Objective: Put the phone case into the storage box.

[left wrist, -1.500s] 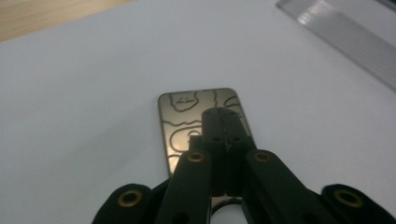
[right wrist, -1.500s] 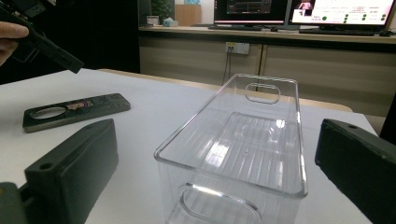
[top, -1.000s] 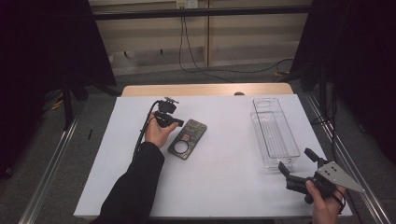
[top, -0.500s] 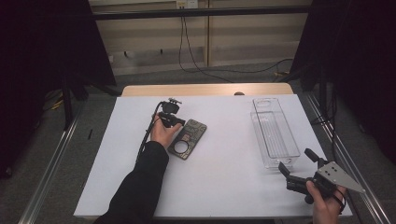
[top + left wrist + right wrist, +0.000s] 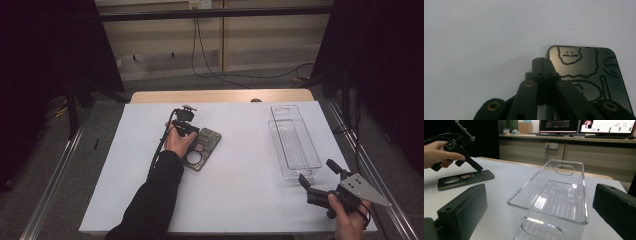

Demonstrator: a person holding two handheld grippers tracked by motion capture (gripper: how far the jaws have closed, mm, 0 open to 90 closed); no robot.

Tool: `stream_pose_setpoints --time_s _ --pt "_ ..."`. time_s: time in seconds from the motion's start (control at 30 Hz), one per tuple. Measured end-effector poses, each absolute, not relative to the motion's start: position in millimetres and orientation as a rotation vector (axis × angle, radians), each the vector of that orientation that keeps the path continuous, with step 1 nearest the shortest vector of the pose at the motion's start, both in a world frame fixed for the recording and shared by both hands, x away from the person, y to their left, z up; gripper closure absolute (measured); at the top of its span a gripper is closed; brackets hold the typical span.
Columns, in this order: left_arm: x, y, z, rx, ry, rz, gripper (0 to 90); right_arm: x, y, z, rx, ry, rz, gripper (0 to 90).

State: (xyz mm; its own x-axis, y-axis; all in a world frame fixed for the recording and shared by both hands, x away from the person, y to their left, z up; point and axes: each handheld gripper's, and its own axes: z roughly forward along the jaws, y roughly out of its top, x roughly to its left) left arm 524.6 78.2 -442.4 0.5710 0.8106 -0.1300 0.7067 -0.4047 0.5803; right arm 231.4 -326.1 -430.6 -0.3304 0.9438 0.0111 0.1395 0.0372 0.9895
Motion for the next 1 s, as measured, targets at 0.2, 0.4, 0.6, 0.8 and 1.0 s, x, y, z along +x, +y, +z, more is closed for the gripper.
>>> stream_pose_setpoints --time_s 0.2,0.4,0.6,0.8,1.0 --pt "523.7 75.6 -445.5 2.213 1.199 0.204 90.0 231.4 -326.1 -430.7 1.127 1.575 1.371 0.0" --pt "521.7 69.5 -445.5 2.212 1.176 0.188 90.0 231.4 -325.9 -430.6 1.125 1.576 1.371 0.0" --pt "520.3 65.0 -446.5 2.203 1.178 0.168 90.0 231.4 -326.2 -430.7 1.126 1.576 1.371 0.0" --pt "516.8 59.9 -446.5 2.208 1.155 0.141 90.0 231.3 -326.1 -430.6 1.125 1.576 1.371 0.0" --pt "511.7 52.9 -446.0 2.223 1.12 0.126 90.0 231.2 -326.3 -430.5 1.126 1.575 1.372 0.0"
